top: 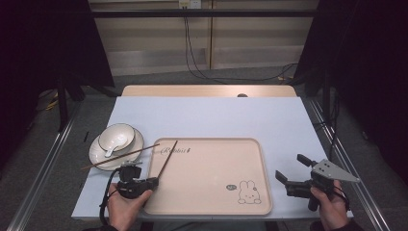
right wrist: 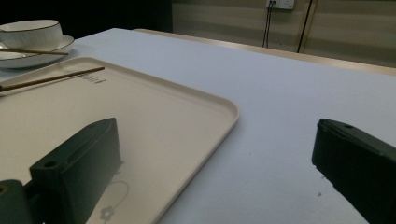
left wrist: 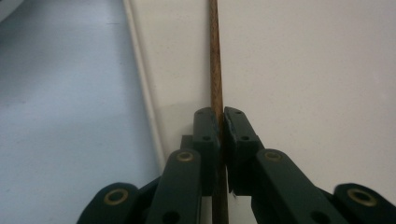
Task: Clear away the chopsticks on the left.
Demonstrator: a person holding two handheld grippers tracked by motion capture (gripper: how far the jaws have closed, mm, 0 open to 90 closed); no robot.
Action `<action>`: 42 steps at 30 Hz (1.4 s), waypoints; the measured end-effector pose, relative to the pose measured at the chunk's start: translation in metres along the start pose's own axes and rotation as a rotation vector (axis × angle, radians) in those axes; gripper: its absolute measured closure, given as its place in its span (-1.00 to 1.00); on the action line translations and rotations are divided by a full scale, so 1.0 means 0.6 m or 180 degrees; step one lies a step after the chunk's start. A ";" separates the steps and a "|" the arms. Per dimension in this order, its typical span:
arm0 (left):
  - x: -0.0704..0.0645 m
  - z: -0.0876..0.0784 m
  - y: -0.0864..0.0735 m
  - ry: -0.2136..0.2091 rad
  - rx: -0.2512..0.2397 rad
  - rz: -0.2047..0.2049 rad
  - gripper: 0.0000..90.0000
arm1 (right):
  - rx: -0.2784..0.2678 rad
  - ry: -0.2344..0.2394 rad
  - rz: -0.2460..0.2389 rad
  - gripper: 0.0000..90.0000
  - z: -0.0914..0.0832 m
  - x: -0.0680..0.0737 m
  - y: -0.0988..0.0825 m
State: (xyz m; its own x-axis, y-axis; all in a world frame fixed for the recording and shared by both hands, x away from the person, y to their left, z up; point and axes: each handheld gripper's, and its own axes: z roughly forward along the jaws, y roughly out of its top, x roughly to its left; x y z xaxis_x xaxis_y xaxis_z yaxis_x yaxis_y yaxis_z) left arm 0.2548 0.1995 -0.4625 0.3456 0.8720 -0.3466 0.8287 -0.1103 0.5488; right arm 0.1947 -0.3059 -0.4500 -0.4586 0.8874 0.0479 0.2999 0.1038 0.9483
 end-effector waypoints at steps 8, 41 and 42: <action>0.003 -0.003 0.004 -0.0102 -0.0027 0.0063 0.60 | -0.0005 0.0002 -0.0010 -0.98 0.000 0.000 0.000; 0.118 -0.133 -0.014 -0.0837 -0.0821 0.1390 -0.90 | -0.0011 -0.0008 0.0000 -0.98 0.000 0.000 0.000; 0.124 -0.137 -0.014 -0.0841 -0.0848 0.1392 -0.91 | -0.0010 -0.0011 0.0003 -0.98 0.000 0.000 0.000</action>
State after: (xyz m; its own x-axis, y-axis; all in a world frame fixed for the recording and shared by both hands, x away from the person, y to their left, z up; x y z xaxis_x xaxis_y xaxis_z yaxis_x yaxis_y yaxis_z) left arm 0.2373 0.3047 -0.4305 0.7578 0.6198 -0.2039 0.4563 -0.2800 0.8446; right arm 0.1948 -0.3058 -0.4498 -0.4554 0.8890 0.0479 0.2978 0.1014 0.9492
